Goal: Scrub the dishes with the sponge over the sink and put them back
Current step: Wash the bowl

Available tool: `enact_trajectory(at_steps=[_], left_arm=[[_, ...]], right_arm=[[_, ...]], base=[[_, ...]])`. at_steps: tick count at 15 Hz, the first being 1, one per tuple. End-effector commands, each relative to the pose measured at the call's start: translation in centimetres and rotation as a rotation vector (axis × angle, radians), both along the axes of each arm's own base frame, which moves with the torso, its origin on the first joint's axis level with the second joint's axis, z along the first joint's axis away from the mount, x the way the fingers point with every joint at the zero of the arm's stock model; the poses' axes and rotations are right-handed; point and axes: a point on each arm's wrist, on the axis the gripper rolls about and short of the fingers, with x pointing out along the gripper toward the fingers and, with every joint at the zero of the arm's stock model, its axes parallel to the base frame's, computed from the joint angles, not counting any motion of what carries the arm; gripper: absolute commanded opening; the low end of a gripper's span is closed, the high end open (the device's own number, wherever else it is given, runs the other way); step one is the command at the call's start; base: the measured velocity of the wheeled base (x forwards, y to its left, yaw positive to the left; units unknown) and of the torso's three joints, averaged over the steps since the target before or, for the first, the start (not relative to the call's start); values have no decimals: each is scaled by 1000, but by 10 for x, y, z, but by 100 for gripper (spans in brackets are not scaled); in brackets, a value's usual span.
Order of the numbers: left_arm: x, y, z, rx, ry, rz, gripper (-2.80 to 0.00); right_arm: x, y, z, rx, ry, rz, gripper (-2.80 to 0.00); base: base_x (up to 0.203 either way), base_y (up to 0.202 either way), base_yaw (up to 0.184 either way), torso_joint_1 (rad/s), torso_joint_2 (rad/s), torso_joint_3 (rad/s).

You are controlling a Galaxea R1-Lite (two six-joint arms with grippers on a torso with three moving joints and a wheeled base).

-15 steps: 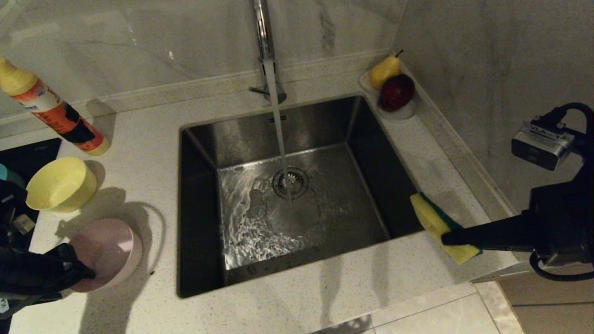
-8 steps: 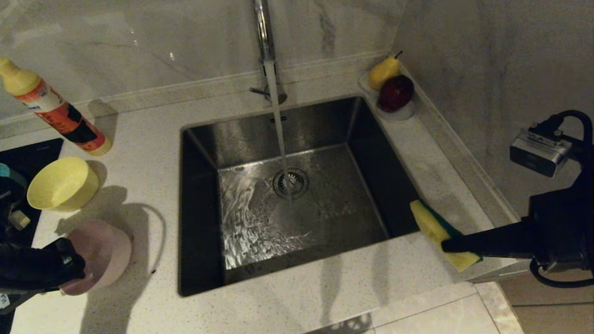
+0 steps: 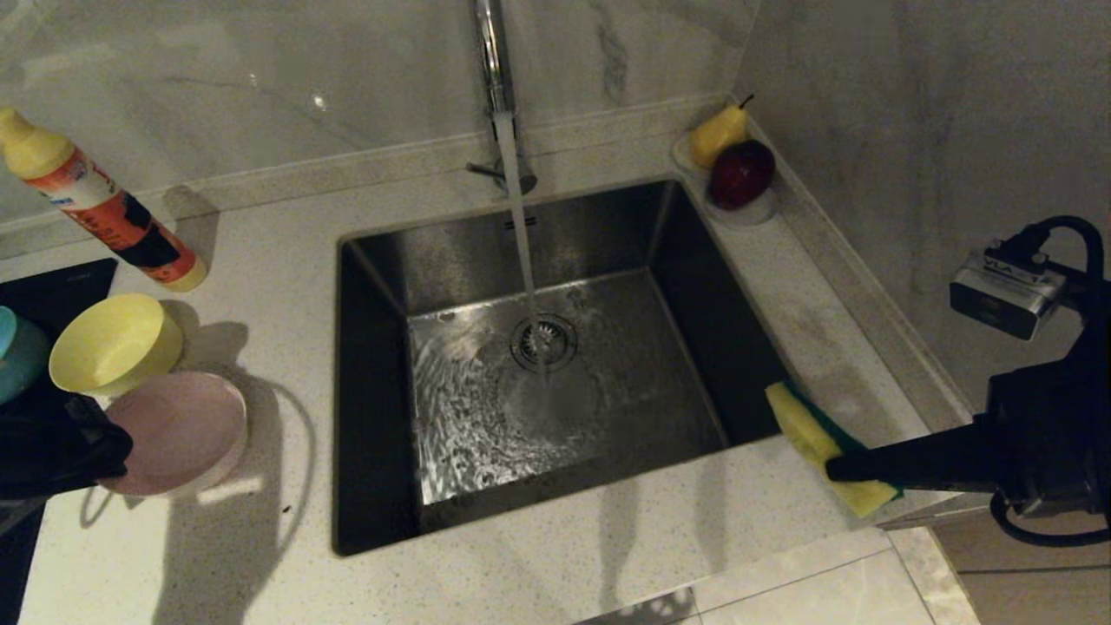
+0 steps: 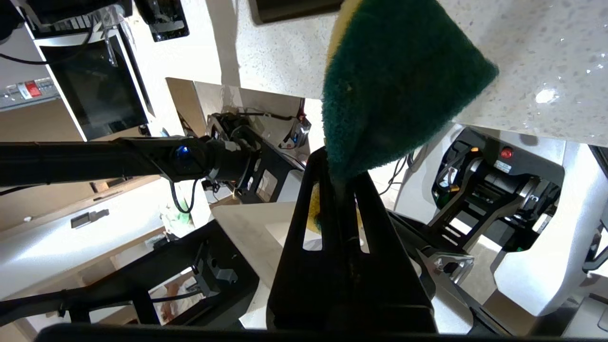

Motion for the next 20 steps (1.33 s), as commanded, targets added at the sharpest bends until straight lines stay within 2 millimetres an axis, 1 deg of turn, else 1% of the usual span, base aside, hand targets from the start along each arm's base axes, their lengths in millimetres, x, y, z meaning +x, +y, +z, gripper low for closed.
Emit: enact_trajectory(at_steps=[1,2,4,6,7,10,12,15,18,20], left_arm=[[-2,0,4,14,-12,2,-280],[-1,0,0,28,10,10,-280],[2,3,-15,64,88,38,-280],[0,3,-23,82,127,30,-280],[-1,3,-26,80,138,29,0],[-1,3,-28,68,138,32,0],[-1,3,-22,63,109,42,0],[0,3,-18,-12,61,92,0],[-1,6,-20,-72,48,81,0],[-1,11,-21,-172,17,66,0]], right_arm=[[-1,0,0,3,5,4,-280],[-1,0,1,5,2,4,-280],[-2,-1,1,7,0,4,-280],[-3,-1,2,9,-3,4,-280],[-4,-2,2,9,-3,4,-280],[-4,-2,1,7,1,2,-280],[-5,-3,1,9,-4,1,-280],[-5,-5,1,13,-4,-3,-280],[-7,-6,2,15,-5,-3,-280],[-8,-6,-1,12,2,-4,-280]], base=[[0,0,0,0,0,0],[0,0,0,0,0,0],[0,0,0,0,0,0],[0,0,0,0,0,0],[0,0,0,0,0,0],[0,0,0,0,0,0],[0,0,0,0,0,0],[0,0,0,0,0,0],[0,0,0,0,0,0],[0,0,0,0,0,0]])
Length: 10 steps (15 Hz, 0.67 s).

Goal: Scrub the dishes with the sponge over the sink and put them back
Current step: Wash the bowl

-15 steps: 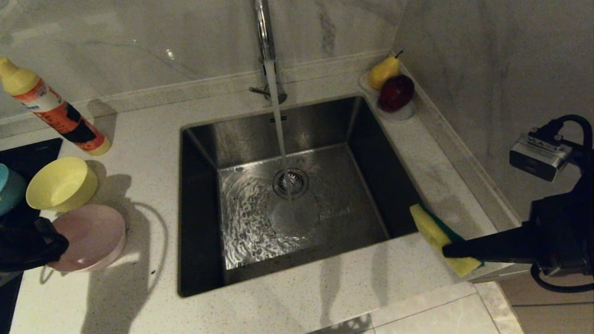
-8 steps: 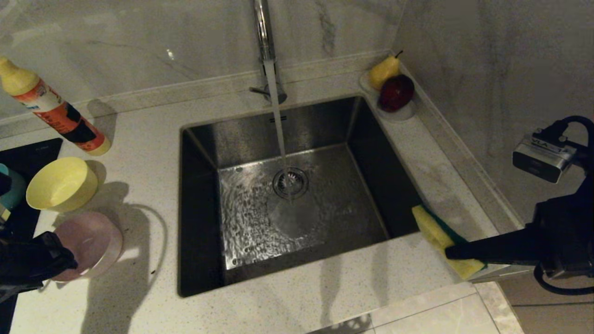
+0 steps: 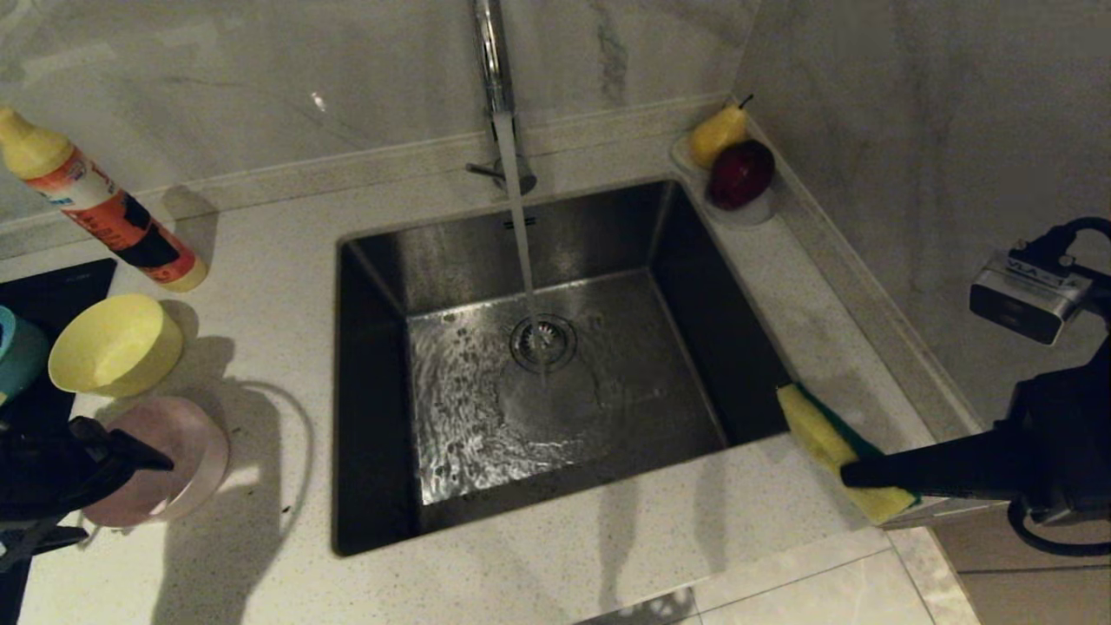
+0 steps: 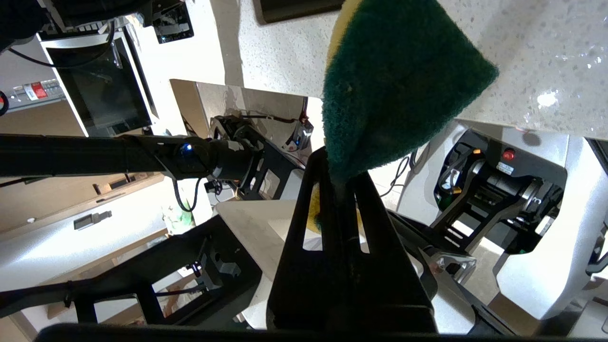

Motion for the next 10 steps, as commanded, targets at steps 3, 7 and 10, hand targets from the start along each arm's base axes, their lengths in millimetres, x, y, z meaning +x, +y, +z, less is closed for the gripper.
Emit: enact_trajectory(at_steps=[3,7,10], left_arm=[[8,20,-9,-75,-68,27,0],[12,26,-15,-111,-75,21,0],[13,27,-21,-125,-58,20,0]], right_arm=[[-2,-1,-1,1,5,0,-280],[-1,-3,-1,2,3,-9,-280],[-3,-4,0,4,-2,-12,-280]], base=[[0,0,0,0,0,0],[0,0,0,0,0,0],[0,0,0,0,0,0]])
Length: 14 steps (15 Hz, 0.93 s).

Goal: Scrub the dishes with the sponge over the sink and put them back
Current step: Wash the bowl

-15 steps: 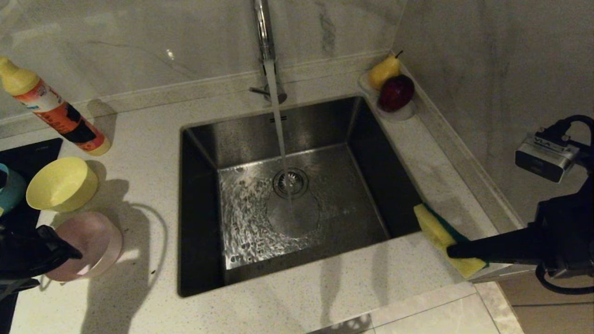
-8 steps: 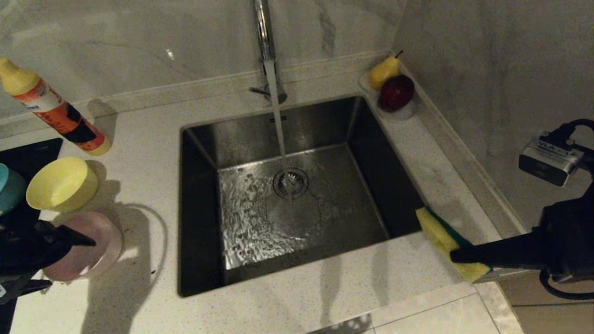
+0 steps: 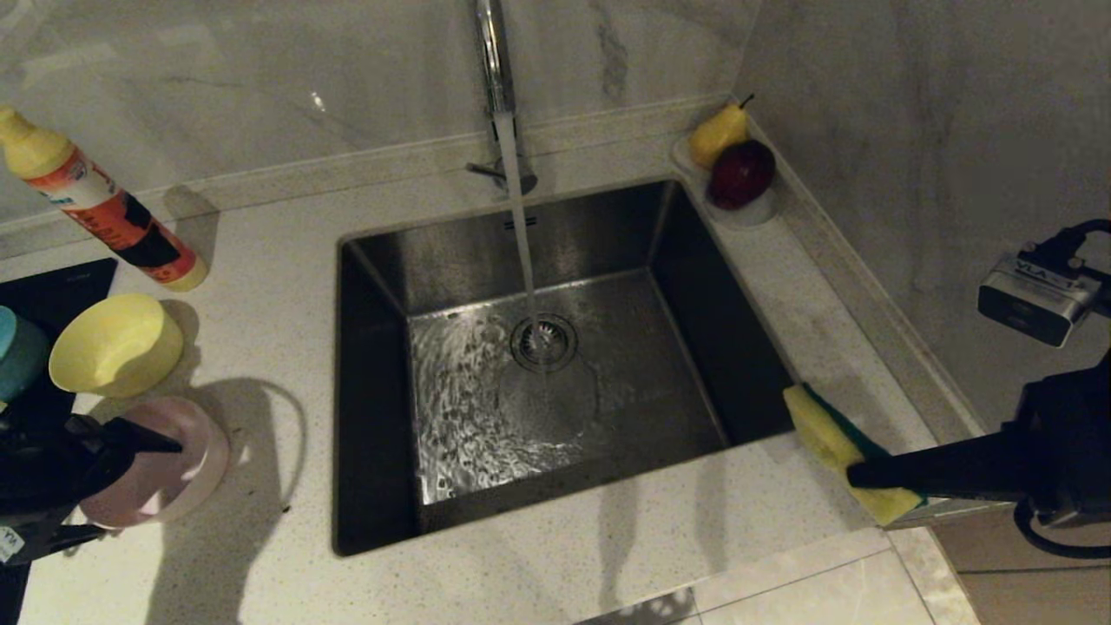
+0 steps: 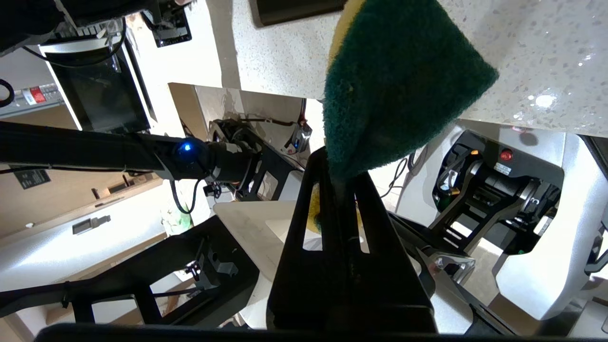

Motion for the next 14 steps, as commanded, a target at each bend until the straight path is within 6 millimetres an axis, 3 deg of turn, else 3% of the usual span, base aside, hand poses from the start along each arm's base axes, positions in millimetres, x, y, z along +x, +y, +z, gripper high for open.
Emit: enact_trajectory(at_steps=[1,2,3,4,11,14], left_arm=[[2,4,-4,-11,12,11,0],[2,4,-3,-8,10,13,0],[2,4,-2,-5,7,14,-31],[2,4,-1,-3,5,15,-280],[3,4,-5,-14,18,12,-280],[3,5,5,-21,-20,50,-280]], right_arm=[[-1,-1,1,4,1,-5,-280],[-1,-2,1,5,-2,-6,-280],[-1,-2,2,5,-4,-5,-280],[-2,-2,2,6,-5,-6,-280],[-4,-3,3,9,-12,-6,-280],[-4,-3,6,15,-17,-8,-280]], base=[[0,0,0,0,0,0],[0,0,0,0,0,0],[0,0,0,0,0,0],[0,0,0,0,0,0],[0,0,0,0,0,0],[0,0,0,0,0,0]])
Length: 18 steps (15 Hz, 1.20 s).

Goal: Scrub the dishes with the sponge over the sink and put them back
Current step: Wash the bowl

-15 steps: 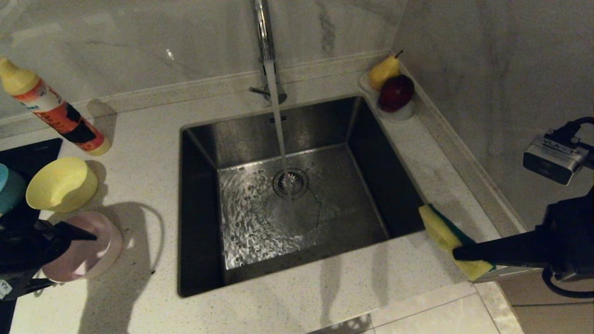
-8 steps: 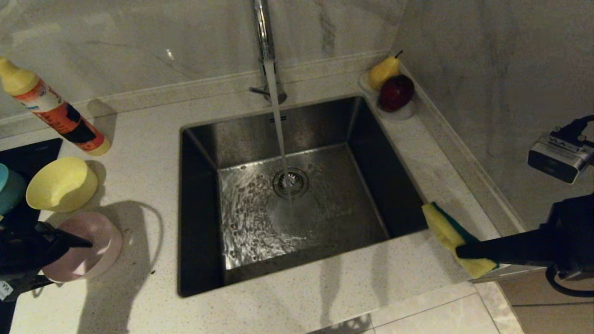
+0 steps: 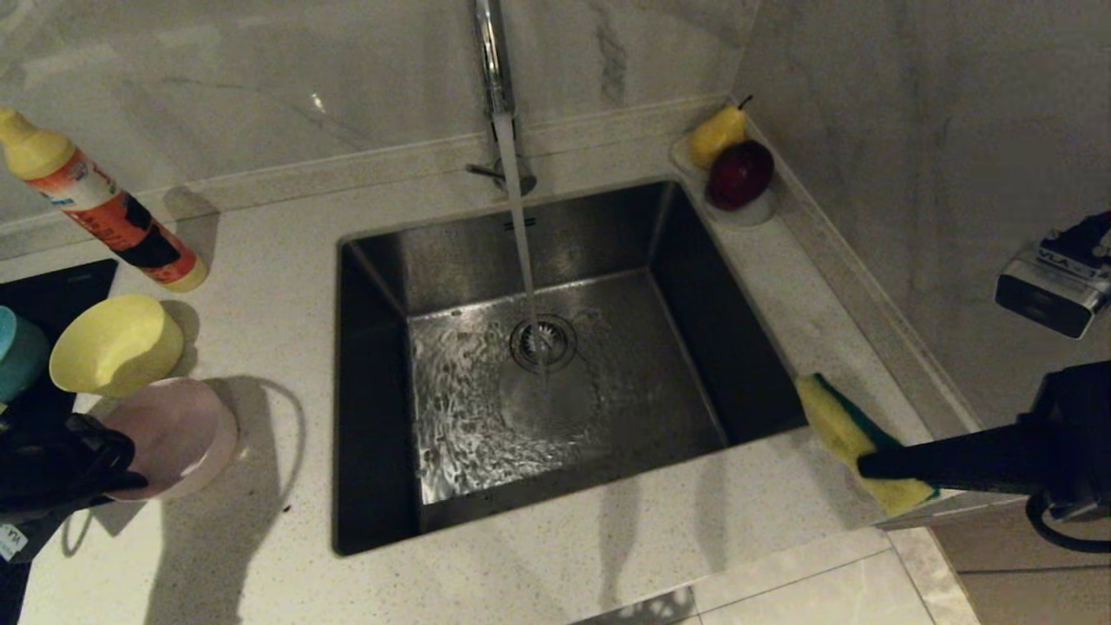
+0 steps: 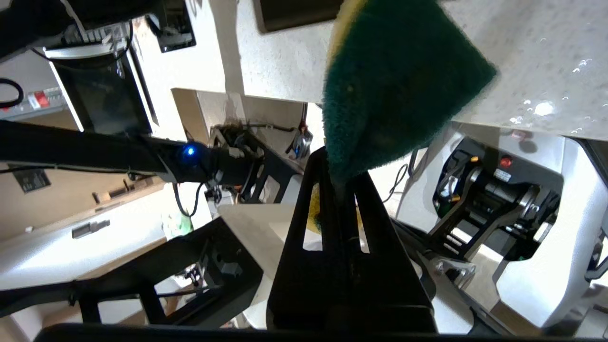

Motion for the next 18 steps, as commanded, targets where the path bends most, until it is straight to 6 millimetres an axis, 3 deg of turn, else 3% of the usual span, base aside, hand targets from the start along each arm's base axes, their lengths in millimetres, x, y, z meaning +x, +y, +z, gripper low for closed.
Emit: enact_trajectory(at_steps=[1,3,7,10,13,18], left_arm=[[-2,-1,11,-2,-36,24,-280],[-8,-4,19,6,-60,25,-280],[-39,-23,63,54,-197,-6,-280],[-44,-43,89,13,-306,-174,-280],[-20,-65,86,-3,-280,-307,-280],[62,-133,57,94,-135,-427,-280]], right_arm=[[-1,0,2,6,0,2,-280],[1,1,0,1,11,1,-280],[3,2,-5,-8,25,5,-280],[5,3,-4,-6,28,3,-280],[3,4,-2,-1,21,11,-280],[0,3,-2,-3,14,17,-280]], base=[[0,0,0,0,0,0],[0,0,0,0,0,0],[0,0,0,0,0,0],[0,0,0,0,0,0],[0,0,0,0,0,0],[0,0,0,0,0,0]])
